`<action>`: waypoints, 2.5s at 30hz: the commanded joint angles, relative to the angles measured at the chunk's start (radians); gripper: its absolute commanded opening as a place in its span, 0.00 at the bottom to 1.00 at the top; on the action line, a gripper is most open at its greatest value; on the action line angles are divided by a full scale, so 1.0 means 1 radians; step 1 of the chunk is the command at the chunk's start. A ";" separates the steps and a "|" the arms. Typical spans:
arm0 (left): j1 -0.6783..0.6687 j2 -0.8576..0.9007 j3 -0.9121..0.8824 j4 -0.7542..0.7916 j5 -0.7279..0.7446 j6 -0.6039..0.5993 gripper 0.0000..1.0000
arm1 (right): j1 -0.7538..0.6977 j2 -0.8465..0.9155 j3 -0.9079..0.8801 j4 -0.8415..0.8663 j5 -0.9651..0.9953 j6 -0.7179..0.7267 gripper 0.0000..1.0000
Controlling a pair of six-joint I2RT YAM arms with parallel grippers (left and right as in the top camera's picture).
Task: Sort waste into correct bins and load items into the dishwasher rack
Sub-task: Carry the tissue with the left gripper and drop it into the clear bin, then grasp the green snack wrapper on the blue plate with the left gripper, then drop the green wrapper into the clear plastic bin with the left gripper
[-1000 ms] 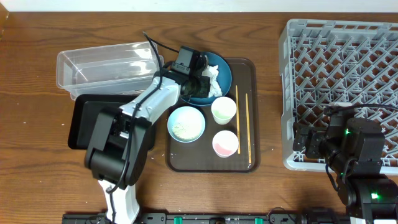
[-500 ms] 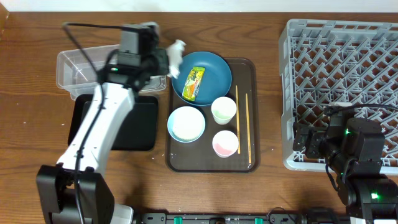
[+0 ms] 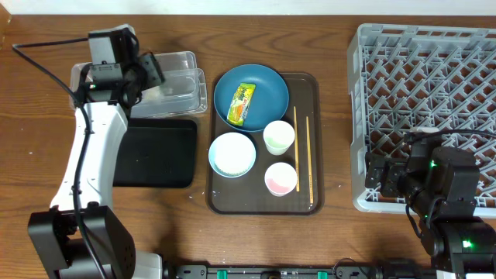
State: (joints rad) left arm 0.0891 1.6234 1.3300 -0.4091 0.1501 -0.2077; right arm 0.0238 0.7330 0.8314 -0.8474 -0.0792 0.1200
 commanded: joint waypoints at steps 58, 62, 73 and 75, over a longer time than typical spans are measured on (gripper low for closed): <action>-0.391 0.089 0.013 -0.010 -0.029 0.170 0.06 | 0.008 -0.002 0.019 -0.002 -0.007 0.006 0.99; -0.323 0.018 0.013 -0.043 -0.122 0.170 0.06 | 0.008 -0.002 0.019 -0.002 -0.007 0.006 0.99; -0.084 0.076 0.013 -0.043 -0.136 0.169 0.06 | 0.008 -0.002 0.019 -0.002 -0.007 0.006 0.99; -0.063 0.097 0.013 -0.043 -0.136 0.169 0.11 | 0.008 -0.002 0.019 -0.002 -0.007 0.006 0.99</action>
State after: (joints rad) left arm 0.0040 1.6829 1.3304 -0.4473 0.0292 -0.0448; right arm 0.0238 0.7330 0.8314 -0.8486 -0.0792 0.1215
